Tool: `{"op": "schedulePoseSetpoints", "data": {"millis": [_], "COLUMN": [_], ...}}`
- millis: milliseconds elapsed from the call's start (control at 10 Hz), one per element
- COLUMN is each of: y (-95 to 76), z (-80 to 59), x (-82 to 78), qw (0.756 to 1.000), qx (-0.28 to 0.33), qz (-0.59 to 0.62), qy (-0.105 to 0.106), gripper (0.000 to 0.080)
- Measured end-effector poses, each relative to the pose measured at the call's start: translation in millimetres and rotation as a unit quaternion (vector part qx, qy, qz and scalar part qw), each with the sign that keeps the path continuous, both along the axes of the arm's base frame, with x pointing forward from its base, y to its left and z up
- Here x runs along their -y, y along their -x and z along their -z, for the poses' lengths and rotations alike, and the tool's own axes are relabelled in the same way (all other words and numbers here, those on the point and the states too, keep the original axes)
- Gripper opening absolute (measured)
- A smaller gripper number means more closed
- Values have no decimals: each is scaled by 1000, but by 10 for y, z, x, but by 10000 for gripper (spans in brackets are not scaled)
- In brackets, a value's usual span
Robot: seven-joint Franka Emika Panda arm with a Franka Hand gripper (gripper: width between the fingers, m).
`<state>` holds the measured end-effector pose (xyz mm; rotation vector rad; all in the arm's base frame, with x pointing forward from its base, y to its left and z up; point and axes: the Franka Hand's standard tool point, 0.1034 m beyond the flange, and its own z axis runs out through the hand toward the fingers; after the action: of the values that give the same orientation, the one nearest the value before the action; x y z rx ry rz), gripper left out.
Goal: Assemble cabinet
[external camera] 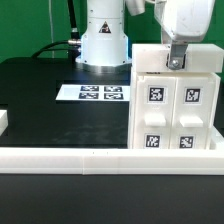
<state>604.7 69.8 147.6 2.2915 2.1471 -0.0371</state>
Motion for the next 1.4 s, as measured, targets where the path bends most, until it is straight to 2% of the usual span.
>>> {"op": "schedulePoseSetpoints", "data": {"millis": [100,400,700,1000,1400], "y": [0,3,8,8,11], "z": [0,3,7,13,16], "x": [4,2,0,-47,-47], "qw": [1000,993,976,934,855], "qx": [0,1,3,12,11], "qz": [1,116,217,357,519], "qy": [0,2,3,2,3], "gripper": [557,557,558,558,558]}}
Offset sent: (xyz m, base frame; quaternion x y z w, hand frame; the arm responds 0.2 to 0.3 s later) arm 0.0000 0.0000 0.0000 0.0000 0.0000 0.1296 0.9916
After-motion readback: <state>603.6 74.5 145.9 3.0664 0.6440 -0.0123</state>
